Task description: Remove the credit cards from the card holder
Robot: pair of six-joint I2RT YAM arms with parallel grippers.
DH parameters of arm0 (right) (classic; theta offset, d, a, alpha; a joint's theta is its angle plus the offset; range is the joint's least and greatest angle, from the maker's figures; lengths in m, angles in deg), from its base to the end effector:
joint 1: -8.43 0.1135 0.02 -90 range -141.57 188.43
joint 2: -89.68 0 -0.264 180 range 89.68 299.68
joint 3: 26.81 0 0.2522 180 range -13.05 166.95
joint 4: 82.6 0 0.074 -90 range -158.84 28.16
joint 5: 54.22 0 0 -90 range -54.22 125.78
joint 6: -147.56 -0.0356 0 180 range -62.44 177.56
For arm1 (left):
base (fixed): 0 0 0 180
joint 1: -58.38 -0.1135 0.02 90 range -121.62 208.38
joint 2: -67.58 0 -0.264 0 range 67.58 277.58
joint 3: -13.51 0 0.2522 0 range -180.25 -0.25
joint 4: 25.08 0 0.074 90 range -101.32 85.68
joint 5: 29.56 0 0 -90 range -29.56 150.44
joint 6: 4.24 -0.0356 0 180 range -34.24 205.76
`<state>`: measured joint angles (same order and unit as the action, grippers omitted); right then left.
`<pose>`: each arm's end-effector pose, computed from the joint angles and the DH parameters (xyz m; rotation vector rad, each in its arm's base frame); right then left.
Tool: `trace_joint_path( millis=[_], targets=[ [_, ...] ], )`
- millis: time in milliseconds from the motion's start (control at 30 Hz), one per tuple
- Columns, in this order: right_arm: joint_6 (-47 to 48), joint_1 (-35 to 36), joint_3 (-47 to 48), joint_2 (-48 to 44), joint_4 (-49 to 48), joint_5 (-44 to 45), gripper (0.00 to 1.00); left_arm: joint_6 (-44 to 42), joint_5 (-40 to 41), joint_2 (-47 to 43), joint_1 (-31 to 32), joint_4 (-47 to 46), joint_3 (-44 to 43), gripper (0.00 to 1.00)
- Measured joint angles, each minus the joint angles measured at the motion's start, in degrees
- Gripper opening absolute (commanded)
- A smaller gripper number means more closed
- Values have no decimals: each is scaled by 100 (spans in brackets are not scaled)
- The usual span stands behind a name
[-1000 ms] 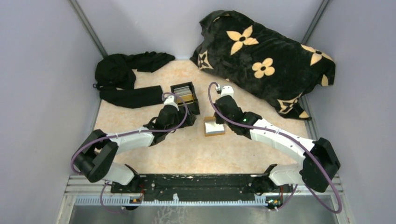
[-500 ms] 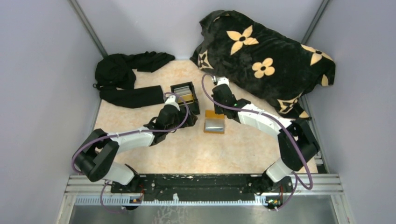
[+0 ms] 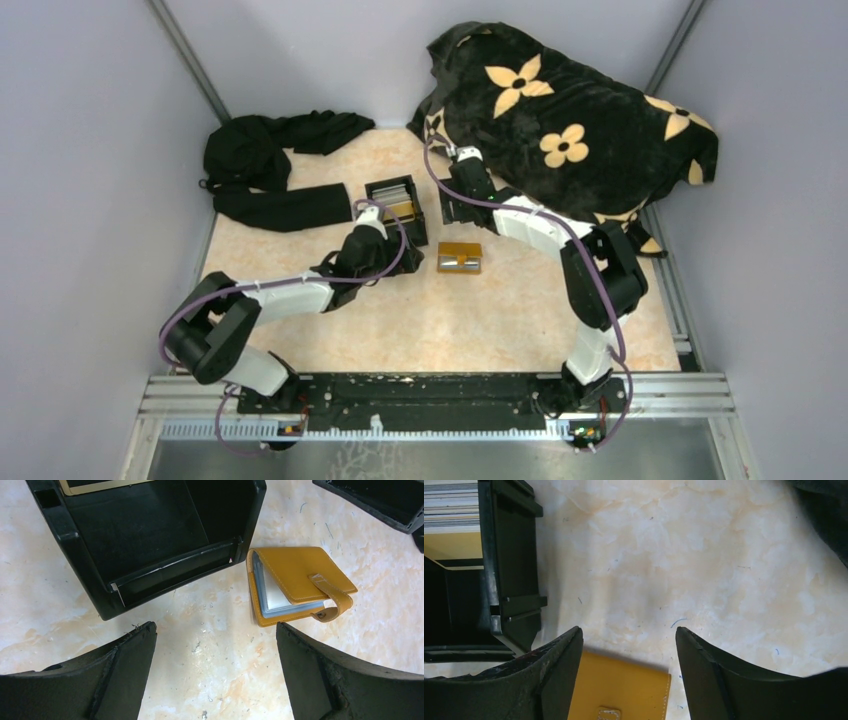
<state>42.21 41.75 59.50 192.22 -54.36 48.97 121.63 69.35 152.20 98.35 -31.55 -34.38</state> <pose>0.3362 0.2113 0.2246 -0.2516 2.3130 0.1570 0.2271 -0.1831 0.1705 -0.0193 2.1561 -0.6279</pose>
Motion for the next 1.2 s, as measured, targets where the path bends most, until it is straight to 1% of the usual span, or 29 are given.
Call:
trace_joint_path(
  millis=[200, 333, 367, 400, 433, 467, 500, 700, 867, 1033, 1200],
  targets=[
    [227, 0, 15, -120, -11, 44, 67, -17, -72, 101, 0, -76, -2, 95],
    [417, 7, -363, -590, -151, -151, 67, -35, -173, 175, 0, -125, -2, 95],
    [474, 13, -555, -778, -186, -208, 60, -46, -192, 179, 0, -136, -2, 95],
    [492, 22, -776, -955, -238, -238, 49, -57, -205, 179, 0, -149, -2, 95],
    [485, 28, -977, -1110, -249, -245, 34, -68, -216, 179, 0, -166, -2, 95],
    [498, 28, -1110, -1187, -249, -234, 11, -76, -225, 179, 0, -175, -2, 95],
    [446, 26, -1231, -1224, -240, -212, 0, -81, -240, 179, 0, -186, -2, 95],
    [289, -13, -1368, -892, -136, -20, 0, -81, -426, 214, 0, -258, -2, 95],
    [343, -66, -997, -238, -188, 68, 0, -101, -470, 216, 0, -278, -2, 96],
    [361, -214, -807, 374, -566, -129, 0, -144, -463, 205, 0, -275, -2, 96],
    [280, -247, -984, 431, -986, -339, 0, -205, -448, 116, 0, -284, -2, 96]
  ],
)
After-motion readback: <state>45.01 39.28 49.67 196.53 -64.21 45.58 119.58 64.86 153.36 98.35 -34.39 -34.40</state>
